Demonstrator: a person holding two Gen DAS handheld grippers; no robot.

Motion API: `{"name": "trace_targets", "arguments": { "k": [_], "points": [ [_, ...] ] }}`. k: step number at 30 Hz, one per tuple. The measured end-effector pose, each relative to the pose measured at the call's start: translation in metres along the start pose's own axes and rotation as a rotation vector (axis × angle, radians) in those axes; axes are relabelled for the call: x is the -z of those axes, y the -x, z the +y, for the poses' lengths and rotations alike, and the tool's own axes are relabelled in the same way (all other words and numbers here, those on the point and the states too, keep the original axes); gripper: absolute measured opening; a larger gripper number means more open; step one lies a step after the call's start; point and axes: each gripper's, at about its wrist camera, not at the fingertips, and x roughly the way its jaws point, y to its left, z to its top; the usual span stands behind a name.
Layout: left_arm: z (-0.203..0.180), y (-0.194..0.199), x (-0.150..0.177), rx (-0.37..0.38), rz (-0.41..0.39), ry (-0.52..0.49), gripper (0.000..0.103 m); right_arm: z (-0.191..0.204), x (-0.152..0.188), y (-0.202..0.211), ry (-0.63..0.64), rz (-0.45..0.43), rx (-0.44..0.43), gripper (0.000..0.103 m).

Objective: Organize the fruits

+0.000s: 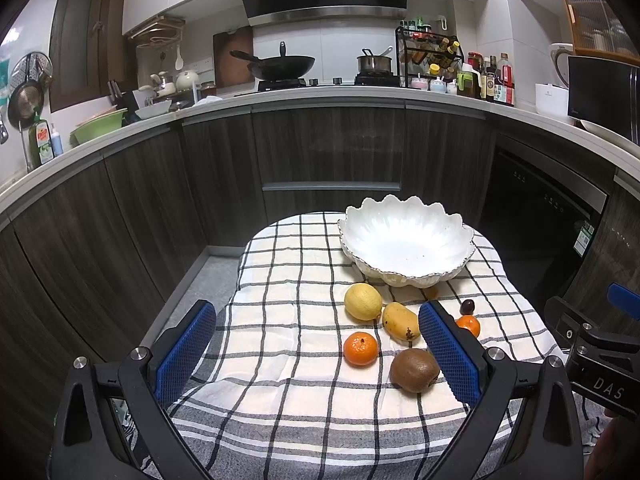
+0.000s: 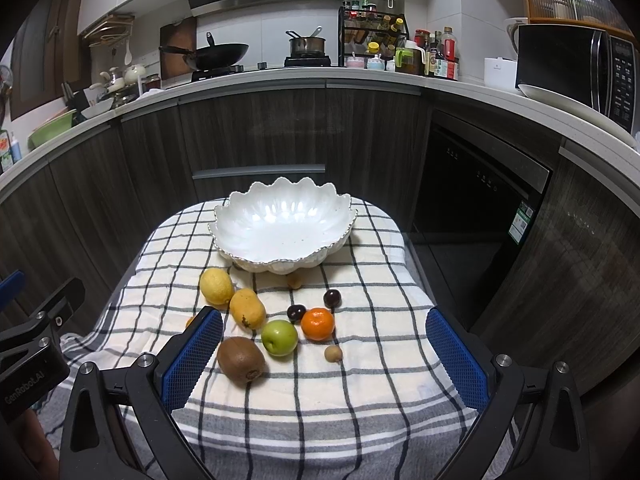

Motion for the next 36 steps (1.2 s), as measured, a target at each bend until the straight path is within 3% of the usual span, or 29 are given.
{"name": "trace_targets", "arguments": {
  "k": [36],
  "points": [
    [-0.0049, -0.0078, 0.005, 0.01, 0.024, -0.014, 0.103, 0.0003, 0.0011, -0.0014, 0.0, 0.009, 0.002, 0.103]
  ]
}}
